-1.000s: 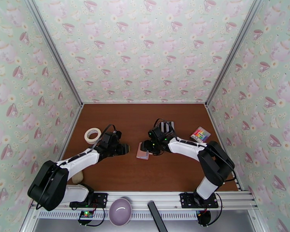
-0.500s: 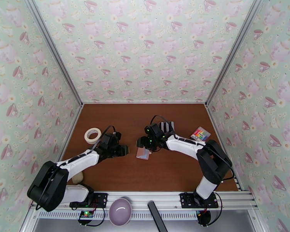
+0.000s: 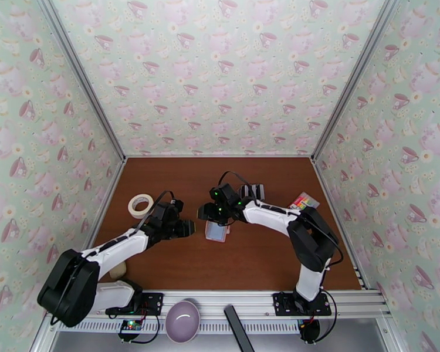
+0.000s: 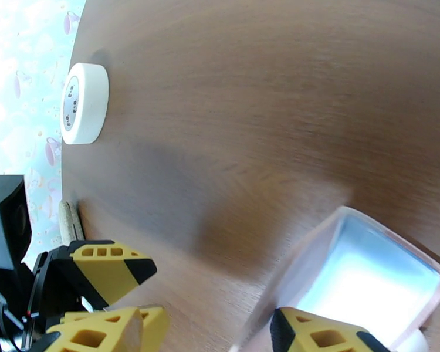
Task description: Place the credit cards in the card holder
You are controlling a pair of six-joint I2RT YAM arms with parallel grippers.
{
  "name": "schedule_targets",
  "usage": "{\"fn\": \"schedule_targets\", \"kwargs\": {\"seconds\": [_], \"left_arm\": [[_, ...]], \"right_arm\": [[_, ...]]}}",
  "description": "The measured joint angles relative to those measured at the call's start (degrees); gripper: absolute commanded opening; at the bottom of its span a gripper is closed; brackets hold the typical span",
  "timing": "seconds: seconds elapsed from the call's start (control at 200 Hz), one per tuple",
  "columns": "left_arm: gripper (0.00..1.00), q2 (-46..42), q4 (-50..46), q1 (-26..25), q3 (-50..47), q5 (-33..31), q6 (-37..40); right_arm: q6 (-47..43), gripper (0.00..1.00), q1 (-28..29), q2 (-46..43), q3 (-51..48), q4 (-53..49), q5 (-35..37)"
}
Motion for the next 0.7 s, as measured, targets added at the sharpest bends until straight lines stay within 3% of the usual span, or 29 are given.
{"fn": "schedule_targets", "kwargs": {"seconds": [0.26,0.496,0.701], "left_arm": [[0.56,-3.87,-2.86,2.05,0.0,0.0,1.09],[0.66,-6.8,-5.16,3.04,0.0,0.22,1.99],[0.65,-8.28,-5.64,3.04,-0.39,1.22,2.08]], "right_arm": [[1.57,0.63,0.85,3.37,2.69,2.29,-2.19],[4.13,0.63,0.85,5.62,2.78,6.54,-4.72],[5.88,0.63,0.9,5.86,2.78,9.55,-6.1]]}}
